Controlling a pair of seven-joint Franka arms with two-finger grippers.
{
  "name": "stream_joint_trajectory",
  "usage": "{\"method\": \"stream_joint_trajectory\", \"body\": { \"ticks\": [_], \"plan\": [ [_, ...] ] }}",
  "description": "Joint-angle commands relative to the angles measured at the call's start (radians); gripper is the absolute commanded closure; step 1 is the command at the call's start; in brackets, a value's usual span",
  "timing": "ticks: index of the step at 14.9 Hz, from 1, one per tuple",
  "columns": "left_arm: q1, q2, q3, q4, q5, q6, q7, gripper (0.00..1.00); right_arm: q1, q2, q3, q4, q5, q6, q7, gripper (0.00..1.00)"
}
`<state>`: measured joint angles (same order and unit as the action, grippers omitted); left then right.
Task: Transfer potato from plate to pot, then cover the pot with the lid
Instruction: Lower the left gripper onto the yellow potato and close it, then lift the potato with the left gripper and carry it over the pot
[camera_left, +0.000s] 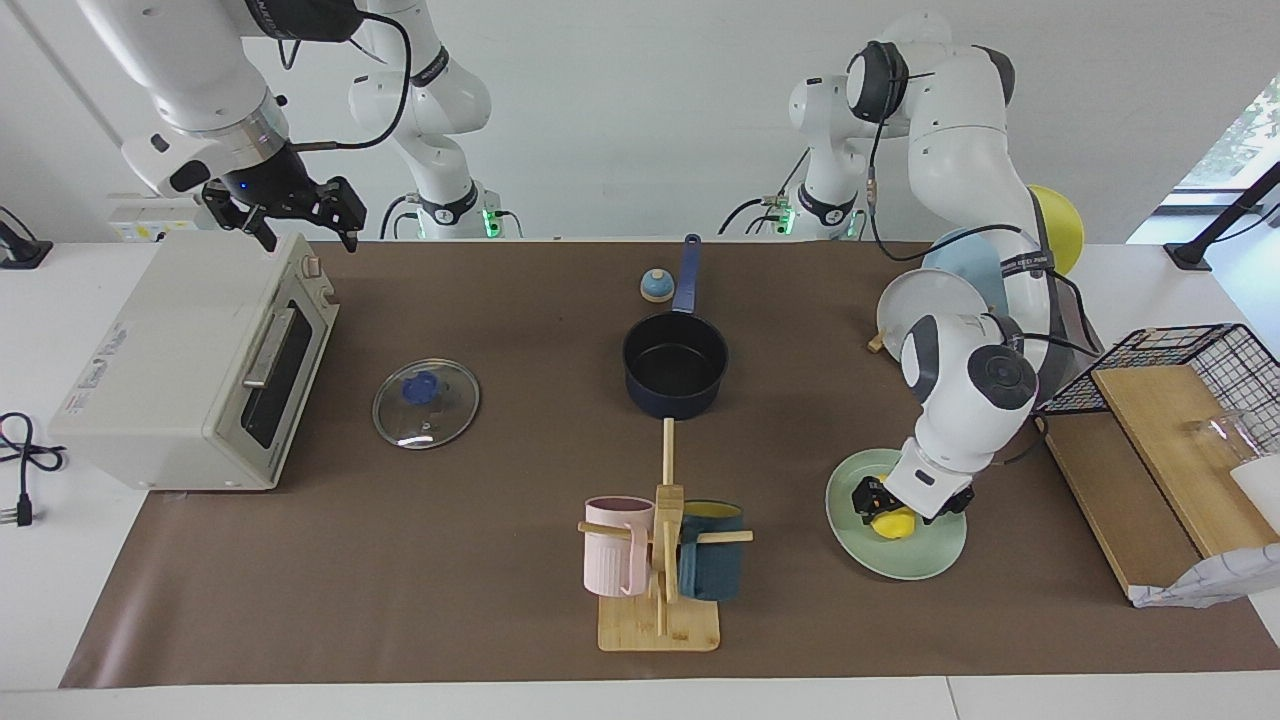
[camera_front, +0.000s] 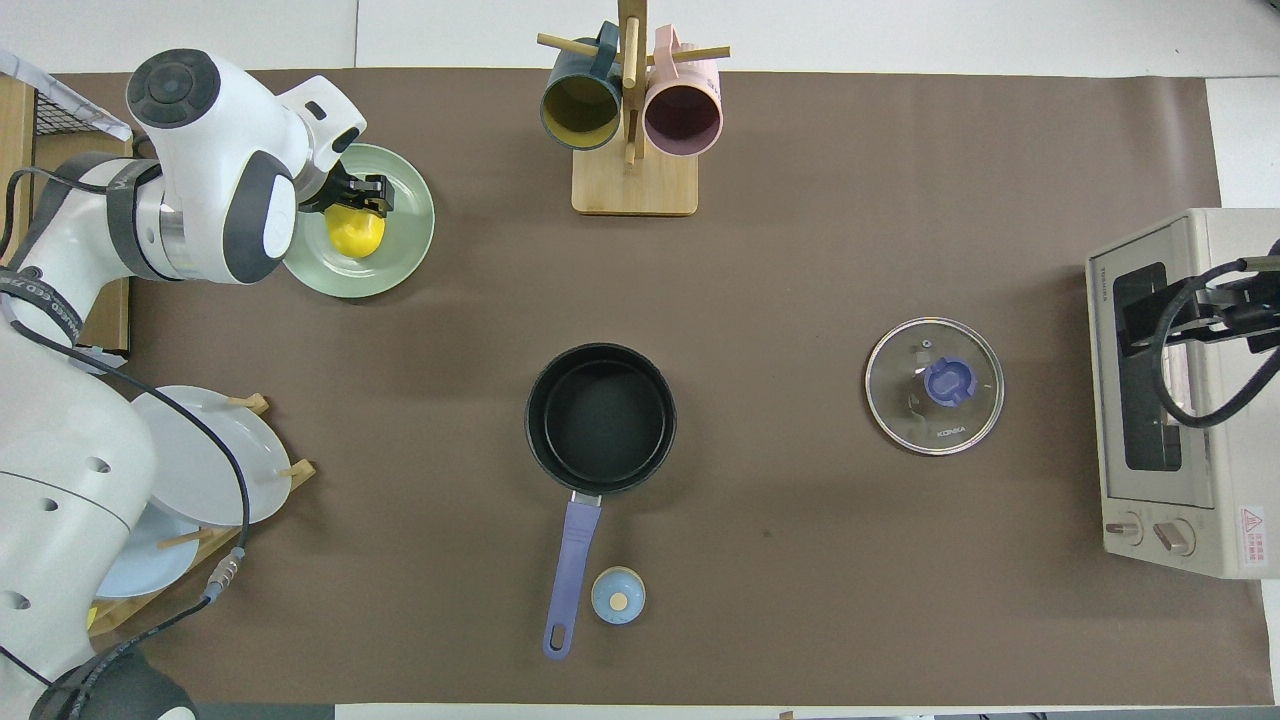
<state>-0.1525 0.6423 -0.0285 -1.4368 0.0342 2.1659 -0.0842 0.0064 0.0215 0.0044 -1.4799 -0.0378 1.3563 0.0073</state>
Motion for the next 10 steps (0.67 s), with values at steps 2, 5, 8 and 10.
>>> {"method": "stream_joint_trajectory", "body": {
  "ticks": [2, 5, 8, 10],
  "plan": [
    [-0.010, -0.039, 0.007, -0.036, 0.021, -0.015, -0.040, 1.00, -0.010, -0.020, 0.003, -0.027, 0.019, 0.020, 0.014, 0.00],
    [-0.016, -0.155, 0.004, -0.024, -0.058, -0.127, -0.083, 1.00, -0.011, -0.020, 0.003, -0.027, 0.019, 0.020, 0.014, 0.00],
    [-0.070, -0.329, -0.002, -0.036, -0.083, -0.315, -0.269, 1.00, -0.010, -0.020, 0.005, -0.027, 0.019, 0.020, 0.014, 0.00],
    [-0.166, -0.407, -0.004, -0.085, -0.088, -0.362, -0.443, 1.00, -0.010, -0.020, 0.005, -0.027, 0.019, 0.020, 0.014, 0.00]
  ]
}}
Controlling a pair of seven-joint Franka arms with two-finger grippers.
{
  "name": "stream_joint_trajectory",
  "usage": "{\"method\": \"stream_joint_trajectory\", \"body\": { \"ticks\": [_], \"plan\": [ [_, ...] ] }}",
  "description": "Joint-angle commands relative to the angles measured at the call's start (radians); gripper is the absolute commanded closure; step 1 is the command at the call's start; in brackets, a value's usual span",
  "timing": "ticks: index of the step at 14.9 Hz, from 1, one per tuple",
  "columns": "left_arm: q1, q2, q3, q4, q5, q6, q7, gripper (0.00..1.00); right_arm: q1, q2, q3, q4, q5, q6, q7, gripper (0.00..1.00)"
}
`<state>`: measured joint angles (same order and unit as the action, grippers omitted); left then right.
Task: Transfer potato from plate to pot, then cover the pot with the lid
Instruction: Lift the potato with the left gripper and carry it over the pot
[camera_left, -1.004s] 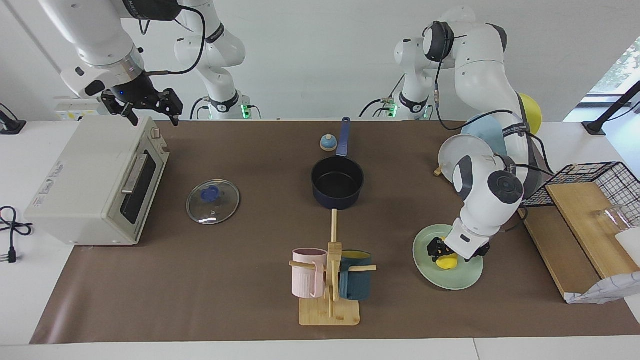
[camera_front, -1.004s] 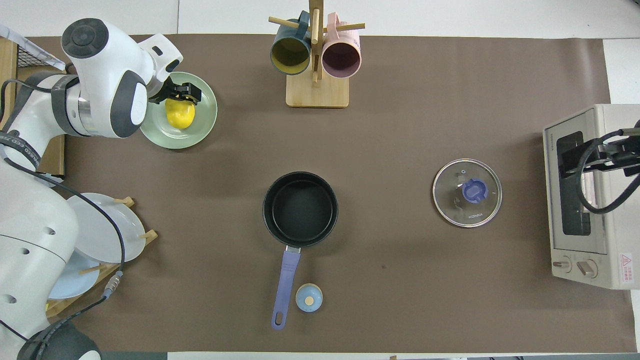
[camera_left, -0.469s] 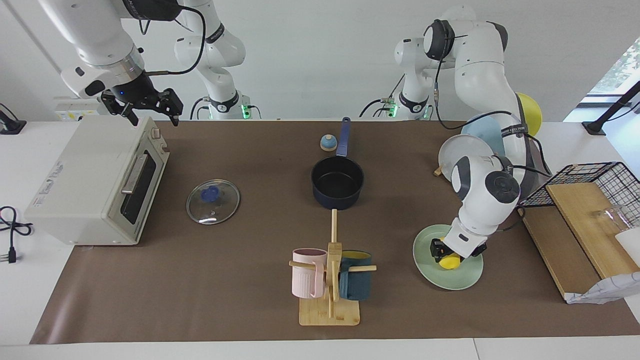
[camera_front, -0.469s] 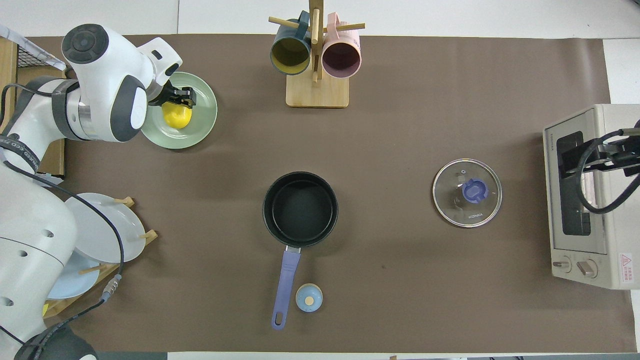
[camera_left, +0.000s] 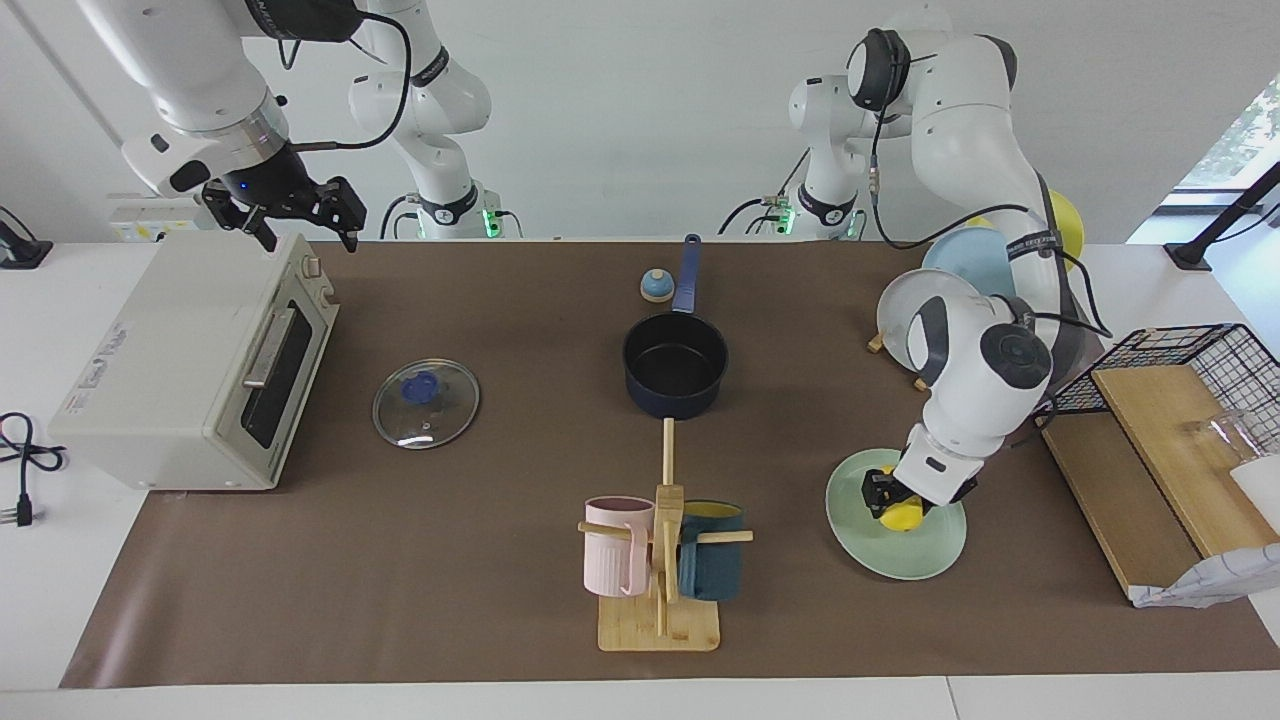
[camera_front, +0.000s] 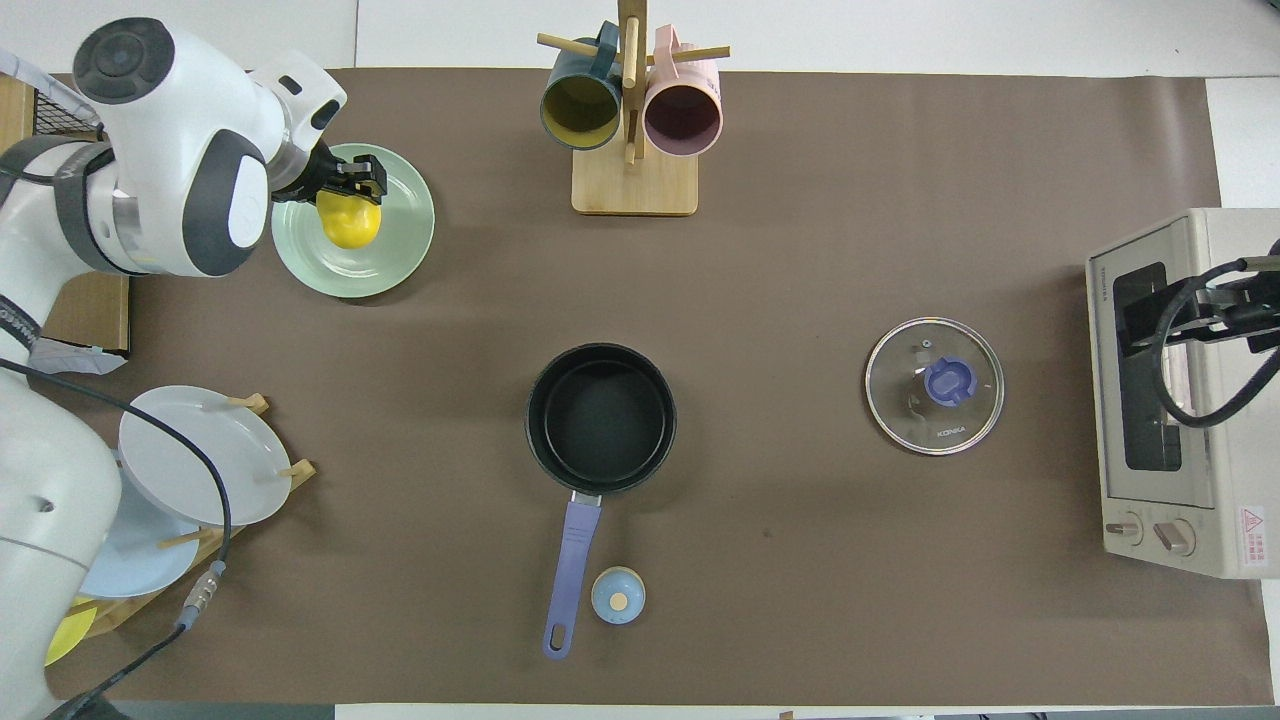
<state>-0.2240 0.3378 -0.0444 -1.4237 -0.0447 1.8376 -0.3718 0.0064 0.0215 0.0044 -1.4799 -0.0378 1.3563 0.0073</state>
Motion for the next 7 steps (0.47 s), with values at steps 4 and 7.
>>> {"method": "stream_joint_trajectory", "body": {
  "ticks": [4, 7],
  "plan": [
    [-0.273, -0.236, 0.014, -0.337, -0.026, 0.090, -0.337, 1.00, -0.010, -0.020, 0.003, -0.027, 0.019, 0.020, 0.014, 0.00],
    [-0.369, -0.305, 0.014, -0.535, -0.026, 0.296, -0.390, 1.00, -0.010, -0.020, 0.003, -0.027, 0.019, 0.020, 0.014, 0.00]
  ]
}}
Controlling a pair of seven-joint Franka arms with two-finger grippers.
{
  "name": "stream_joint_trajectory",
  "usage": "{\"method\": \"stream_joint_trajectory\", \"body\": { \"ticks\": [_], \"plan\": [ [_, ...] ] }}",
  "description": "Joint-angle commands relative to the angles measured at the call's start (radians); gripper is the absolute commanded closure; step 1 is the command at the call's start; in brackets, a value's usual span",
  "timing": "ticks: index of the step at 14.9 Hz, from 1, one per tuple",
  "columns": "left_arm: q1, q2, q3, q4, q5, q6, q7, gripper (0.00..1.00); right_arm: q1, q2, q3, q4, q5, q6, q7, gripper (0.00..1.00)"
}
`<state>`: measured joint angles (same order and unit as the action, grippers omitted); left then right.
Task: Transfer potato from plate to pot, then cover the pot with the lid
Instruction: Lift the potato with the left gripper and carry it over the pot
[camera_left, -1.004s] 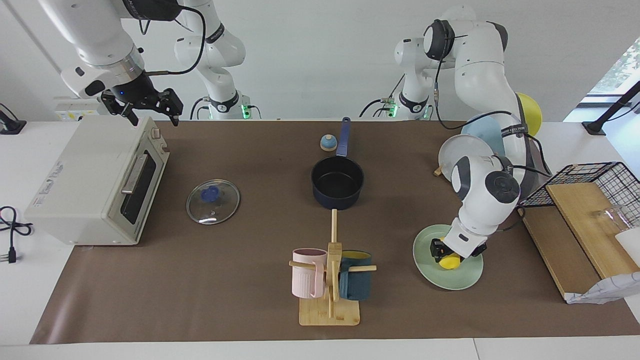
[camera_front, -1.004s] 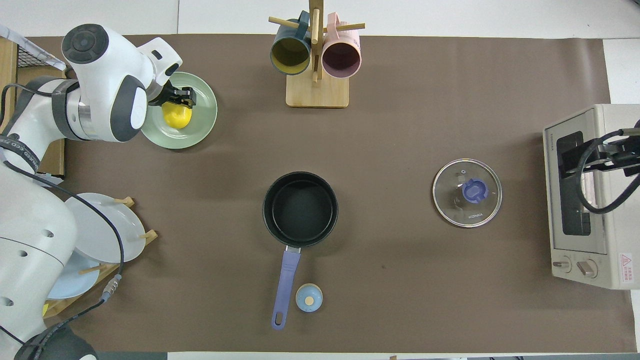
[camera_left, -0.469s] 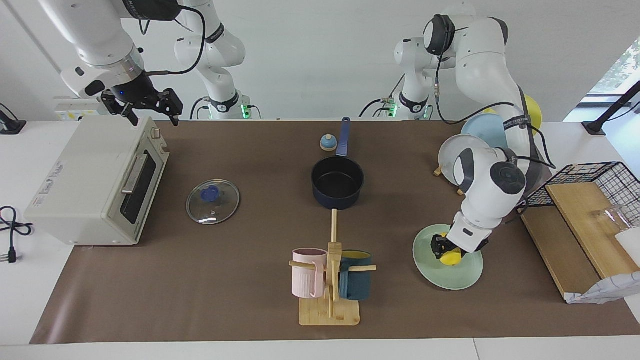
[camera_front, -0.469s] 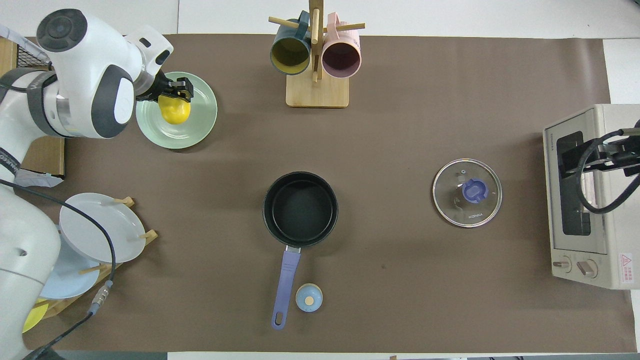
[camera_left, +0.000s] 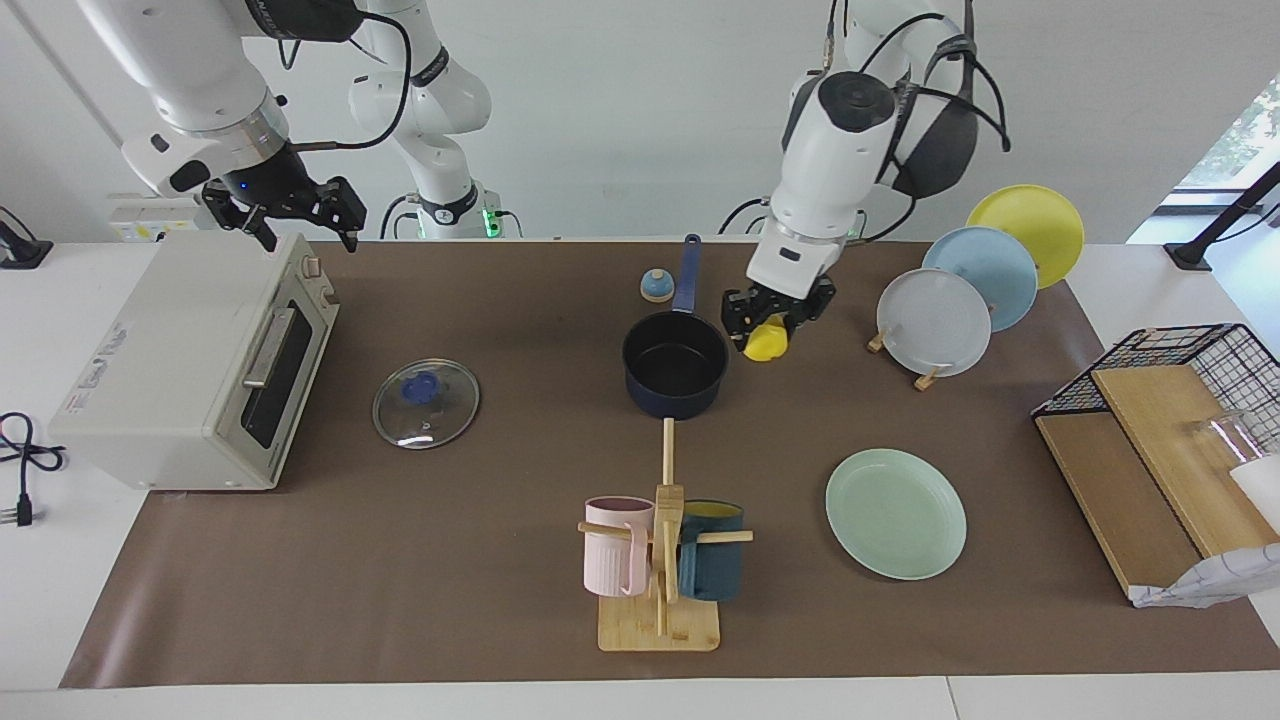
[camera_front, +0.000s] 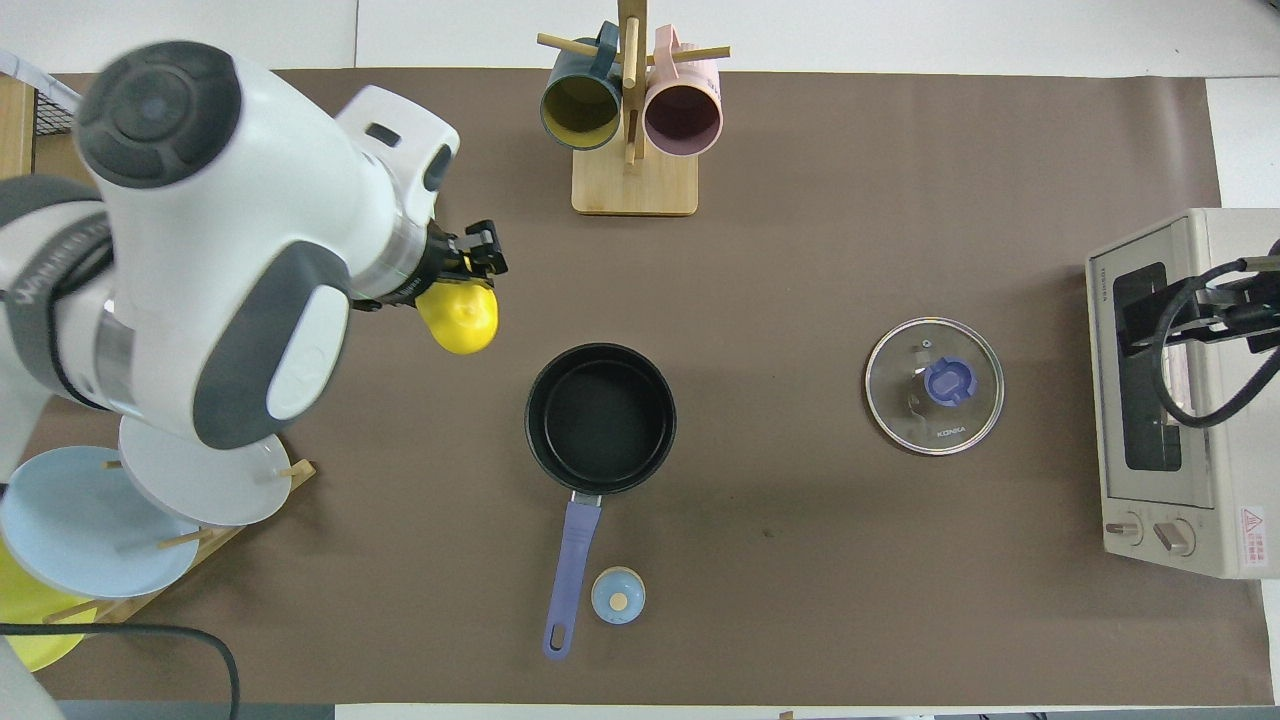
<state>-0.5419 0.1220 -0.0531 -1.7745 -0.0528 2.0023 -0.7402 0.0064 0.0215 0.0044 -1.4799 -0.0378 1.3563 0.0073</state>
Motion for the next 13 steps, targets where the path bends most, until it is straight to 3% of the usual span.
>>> {"method": "stream_joint_trajectory", "body": {
  "ticks": [1, 6, 13],
  "plan": [
    [-0.079, -0.088, 0.022, -0.215, -0.018, 0.166, -0.036, 1.00, -0.011, -0.020, 0.003, -0.027, 0.019, 0.020, 0.014, 0.00],
    [-0.108, -0.001, 0.022, -0.238, -0.015, 0.292, -0.019, 1.00, -0.010, -0.020, 0.003, -0.027, 0.019, 0.020, 0.014, 0.00],
    [-0.130, 0.039, 0.025, -0.286, -0.007, 0.349, 0.030, 1.00, -0.008, -0.021, 0.003, -0.027, 0.019, 0.014, 0.008, 0.00]
  ]
}}
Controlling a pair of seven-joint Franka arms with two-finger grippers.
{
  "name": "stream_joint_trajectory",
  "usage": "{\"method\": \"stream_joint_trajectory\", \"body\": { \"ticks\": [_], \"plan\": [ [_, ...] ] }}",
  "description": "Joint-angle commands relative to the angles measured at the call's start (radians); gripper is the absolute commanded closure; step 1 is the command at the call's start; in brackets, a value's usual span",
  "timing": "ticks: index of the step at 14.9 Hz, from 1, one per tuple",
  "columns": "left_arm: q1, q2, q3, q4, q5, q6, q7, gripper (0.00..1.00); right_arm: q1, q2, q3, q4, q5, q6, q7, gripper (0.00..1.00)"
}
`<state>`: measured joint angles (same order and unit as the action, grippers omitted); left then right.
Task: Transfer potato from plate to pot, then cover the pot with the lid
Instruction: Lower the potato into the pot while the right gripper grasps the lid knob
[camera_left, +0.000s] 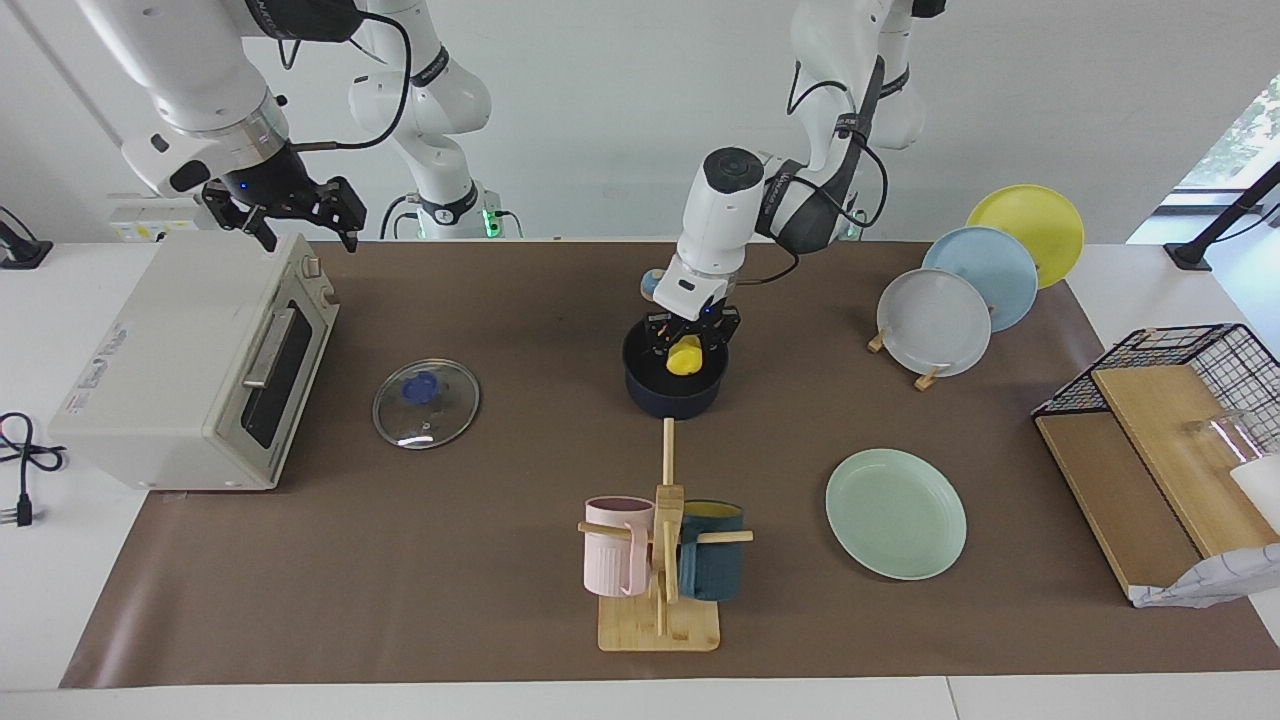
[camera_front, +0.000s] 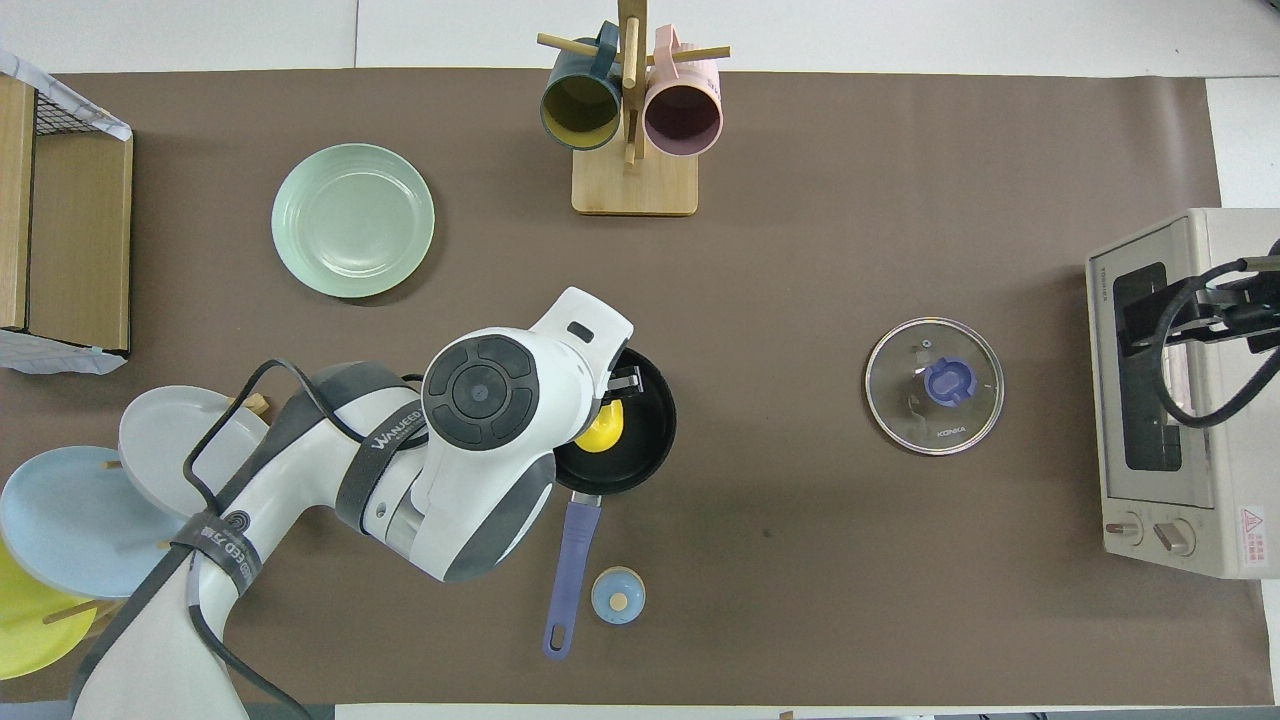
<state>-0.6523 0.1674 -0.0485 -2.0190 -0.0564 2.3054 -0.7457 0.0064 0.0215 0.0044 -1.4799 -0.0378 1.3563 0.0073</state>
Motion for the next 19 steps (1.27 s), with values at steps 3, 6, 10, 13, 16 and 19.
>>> {"method": "stream_joint_trajectory", "body": {
  "ticks": [3, 6, 10, 13, 16, 19],
  "plan": [
    [-0.021, 0.012, 0.021, -0.067, -0.002, 0.104, 0.071, 1.00, -0.002, -0.021, 0.006, -0.036, 0.022, 0.032, 0.003, 0.00],
    [-0.023, 0.026, 0.022, -0.069, 0.003, 0.112, 0.072, 1.00, 0.001, -0.028, 0.008, -0.089, 0.065, 0.135, 0.003, 0.00],
    [-0.027, 0.037, 0.022, -0.076, 0.027, 0.118, 0.072, 1.00, 0.016, 0.026, 0.011, -0.115, 0.068, 0.205, 0.005, 0.00],
    [-0.046, 0.044, 0.022, -0.081, 0.043, 0.129, 0.072, 1.00, 0.021, 0.083, 0.011, -0.151, 0.065, 0.300, 0.005, 0.00],
    [-0.046, 0.044, 0.022, -0.087, 0.047, 0.131, 0.074, 1.00, 0.026, 0.075, 0.016, -0.301, 0.065, 0.475, 0.003, 0.00],
    [-0.049, 0.044, 0.022, -0.093, 0.047, 0.135, 0.089, 1.00, 0.047, 0.068, 0.016, -0.414, 0.065, 0.601, 0.000, 0.00]
  ]
}}
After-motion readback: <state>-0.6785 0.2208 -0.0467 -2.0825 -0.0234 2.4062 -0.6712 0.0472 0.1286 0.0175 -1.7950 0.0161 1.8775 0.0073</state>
